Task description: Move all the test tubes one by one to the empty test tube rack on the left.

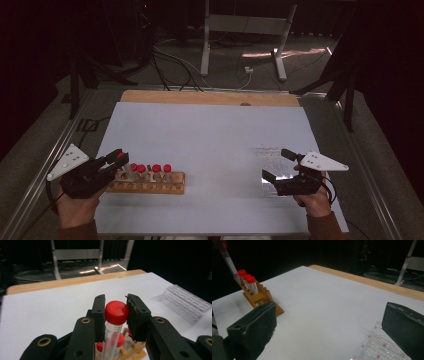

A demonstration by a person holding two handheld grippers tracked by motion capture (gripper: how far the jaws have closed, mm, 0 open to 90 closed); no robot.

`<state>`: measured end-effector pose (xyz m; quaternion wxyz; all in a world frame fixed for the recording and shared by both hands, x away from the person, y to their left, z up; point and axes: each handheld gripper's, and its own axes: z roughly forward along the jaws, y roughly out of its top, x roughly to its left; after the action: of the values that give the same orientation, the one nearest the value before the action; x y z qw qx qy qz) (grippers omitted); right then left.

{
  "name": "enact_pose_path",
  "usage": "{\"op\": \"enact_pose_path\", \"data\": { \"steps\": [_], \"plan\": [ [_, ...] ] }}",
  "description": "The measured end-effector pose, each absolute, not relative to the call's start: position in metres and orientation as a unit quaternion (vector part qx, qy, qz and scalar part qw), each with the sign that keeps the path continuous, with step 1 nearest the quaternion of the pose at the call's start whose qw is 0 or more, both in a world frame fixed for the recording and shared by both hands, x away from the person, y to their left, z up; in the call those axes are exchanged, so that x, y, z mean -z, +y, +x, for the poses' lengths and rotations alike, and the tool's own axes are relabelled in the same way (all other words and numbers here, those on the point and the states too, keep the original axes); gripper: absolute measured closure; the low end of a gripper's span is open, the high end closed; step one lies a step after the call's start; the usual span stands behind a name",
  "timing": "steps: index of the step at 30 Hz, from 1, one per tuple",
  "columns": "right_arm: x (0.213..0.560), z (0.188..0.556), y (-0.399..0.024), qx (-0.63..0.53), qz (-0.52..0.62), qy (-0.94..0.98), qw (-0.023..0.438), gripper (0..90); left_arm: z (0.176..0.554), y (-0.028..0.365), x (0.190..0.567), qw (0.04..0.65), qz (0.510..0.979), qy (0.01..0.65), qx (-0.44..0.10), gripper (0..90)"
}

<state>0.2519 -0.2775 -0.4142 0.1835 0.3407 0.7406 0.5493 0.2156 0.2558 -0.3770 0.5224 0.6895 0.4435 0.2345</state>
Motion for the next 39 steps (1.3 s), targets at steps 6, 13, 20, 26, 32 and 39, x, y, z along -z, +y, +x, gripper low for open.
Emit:
{"op": "enact_pose_path", "data": {
  "steps": [6, 13, 20, 26, 32, 39],
  "plan": [
    [0.414, 0.251, -0.279, -0.551, 0.339, 0.74, 0.184, 0.0, 0.215, 0.263, 0.381, 0.518, 0.67, 0.457, -0.271, 70.8],
    [0.415, 0.251, -0.279, -0.55, 0.34, 0.74, 0.183, 0.0, 0.221, 0.266, 0.395, 0.501, 0.676, 0.469, -0.269, 70.8],
    [0.417, 0.249, -0.283, -0.548, 0.339, 0.742, 0.185, 0.0, 0.222, 0.267, 0.414, 0.499, 0.681, 0.471, -0.257, 70.8],
    [0.418, 0.248, -0.287, -0.55, 0.342, 0.739, 0.185, 0.0, 0.222, 0.269, 0.425, 0.494, 0.686, 0.475, -0.246, 70.8],
    [0.419, 0.247, -0.289, -0.551, 0.343, 0.738, 0.186, 0.0, 0.222, 0.27, 0.435, 0.497, 0.688, 0.473, -0.239, 70.7],
    [0.418, 0.247, -0.289, -0.552, 0.342, 0.737, 0.187, 0.0, 0.224, 0.268, 0.443, 0.486, 0.697, 0.472, -0.236, 70.7]
  ]
}}
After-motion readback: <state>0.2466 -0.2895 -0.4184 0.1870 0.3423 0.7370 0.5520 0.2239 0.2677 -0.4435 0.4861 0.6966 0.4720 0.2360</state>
